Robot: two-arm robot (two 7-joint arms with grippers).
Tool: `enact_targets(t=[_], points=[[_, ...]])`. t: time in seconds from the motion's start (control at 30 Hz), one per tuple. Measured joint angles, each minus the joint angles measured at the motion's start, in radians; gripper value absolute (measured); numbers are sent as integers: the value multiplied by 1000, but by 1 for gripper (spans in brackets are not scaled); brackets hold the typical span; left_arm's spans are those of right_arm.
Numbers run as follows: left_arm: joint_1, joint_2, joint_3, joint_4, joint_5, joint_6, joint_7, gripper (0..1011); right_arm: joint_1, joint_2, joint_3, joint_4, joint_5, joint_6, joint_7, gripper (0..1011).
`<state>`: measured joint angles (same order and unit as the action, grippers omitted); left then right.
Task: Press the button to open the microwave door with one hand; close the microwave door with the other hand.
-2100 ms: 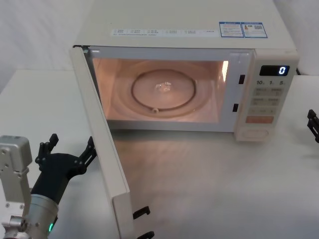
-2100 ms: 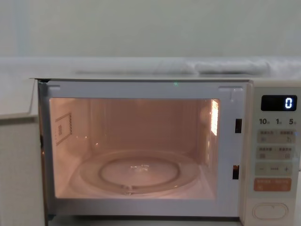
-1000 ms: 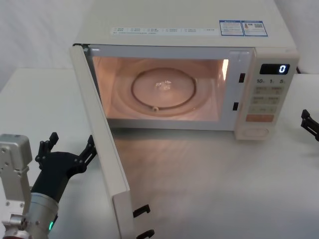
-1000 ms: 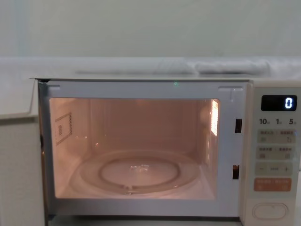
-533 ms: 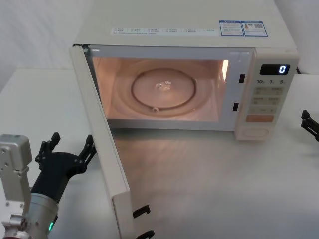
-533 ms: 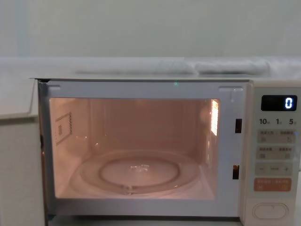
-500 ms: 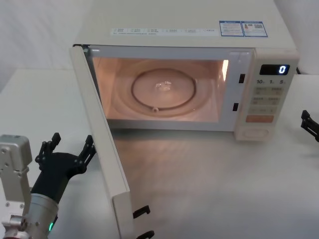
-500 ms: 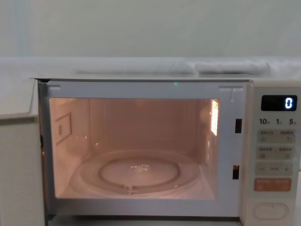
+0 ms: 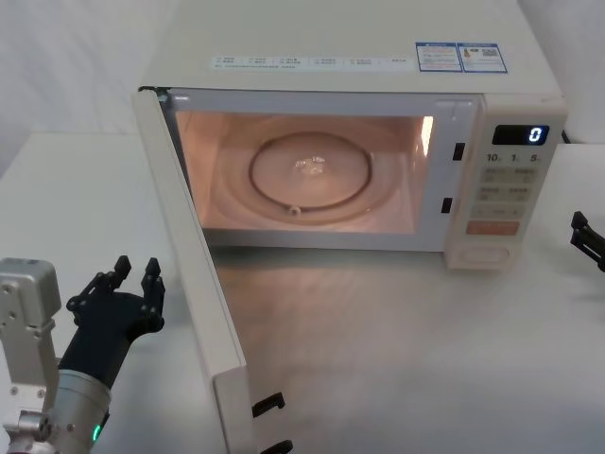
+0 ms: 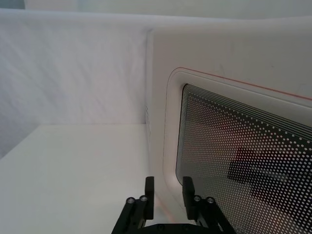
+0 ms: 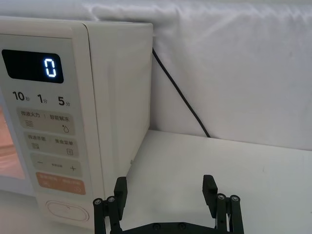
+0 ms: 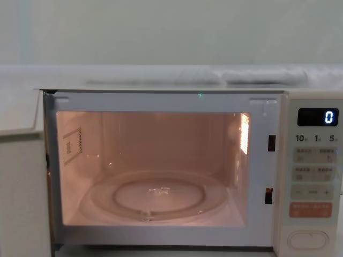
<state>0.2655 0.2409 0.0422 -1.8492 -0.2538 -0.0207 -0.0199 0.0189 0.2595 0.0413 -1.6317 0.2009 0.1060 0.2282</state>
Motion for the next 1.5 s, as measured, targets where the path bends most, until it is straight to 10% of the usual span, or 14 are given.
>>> enact_targets(t=[0.47,1.1,1.5], points=[[0,0,0,0,0,0,0,0,0,0,0,0,0,0,0,1002],[3,0,-2,0,0,1,-12,0,0,0,0,0,0,0,0,1002],[69,-6,-88,-77,-80,34,-90,0,0,0,0,0,0,0,0,1002]])
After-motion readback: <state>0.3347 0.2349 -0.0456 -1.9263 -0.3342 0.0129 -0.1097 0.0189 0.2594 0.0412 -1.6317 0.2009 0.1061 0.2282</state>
